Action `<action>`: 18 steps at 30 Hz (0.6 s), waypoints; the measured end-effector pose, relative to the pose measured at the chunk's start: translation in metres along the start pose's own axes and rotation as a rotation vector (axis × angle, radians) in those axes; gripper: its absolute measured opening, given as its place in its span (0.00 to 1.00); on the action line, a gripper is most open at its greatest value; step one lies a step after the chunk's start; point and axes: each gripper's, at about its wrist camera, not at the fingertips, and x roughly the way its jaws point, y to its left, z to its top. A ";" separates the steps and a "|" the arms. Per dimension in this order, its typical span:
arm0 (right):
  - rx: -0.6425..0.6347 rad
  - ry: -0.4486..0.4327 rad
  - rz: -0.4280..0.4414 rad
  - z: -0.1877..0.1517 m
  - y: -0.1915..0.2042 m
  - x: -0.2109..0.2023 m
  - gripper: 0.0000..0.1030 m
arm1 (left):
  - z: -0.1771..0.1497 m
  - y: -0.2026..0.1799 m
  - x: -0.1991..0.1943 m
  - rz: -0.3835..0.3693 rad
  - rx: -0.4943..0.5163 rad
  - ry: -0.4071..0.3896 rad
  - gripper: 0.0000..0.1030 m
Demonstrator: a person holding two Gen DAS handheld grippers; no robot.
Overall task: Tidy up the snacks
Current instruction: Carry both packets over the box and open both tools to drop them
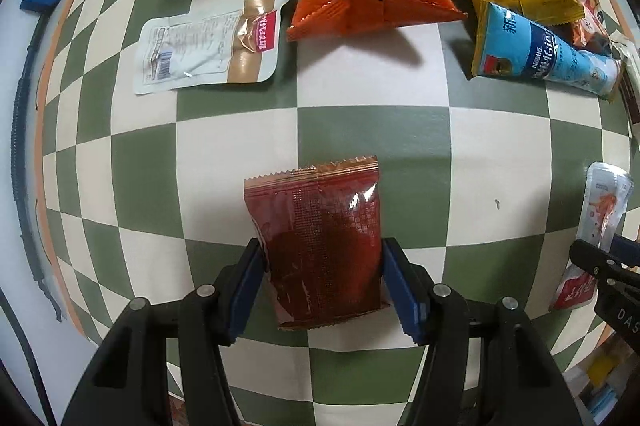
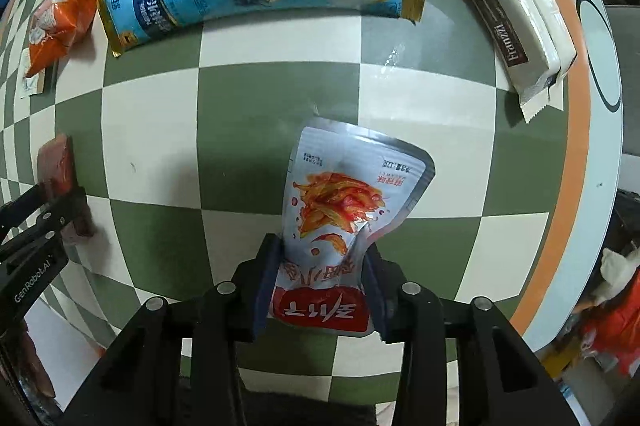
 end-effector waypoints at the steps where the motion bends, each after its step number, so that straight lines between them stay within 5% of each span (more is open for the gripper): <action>1: 0.002 0.002 -0.005 0.000 0.000 0.000 0.43 | -0.002 -0.003 0.001 -0.006 -0.004 0.004 0.55; 9: 0.045 -0.022 -0.002 -0.006 0.015 0.028 0.38 | 0.008 0.046 -0.003 -0.003 0.001 -0.006 0.55; 12: 0.040 -0.048 -0.003 -0.006 0.010 0.031 0.33 | 0.036 0.047 -0.011 0.003 0.009 -0.014 0.54; 18: 0.042 -0.066 0.012 -0.014 0.007 0.032 0.30 | 0.021 0.029 -0.050 -0.014 0.026 -0.058 0.54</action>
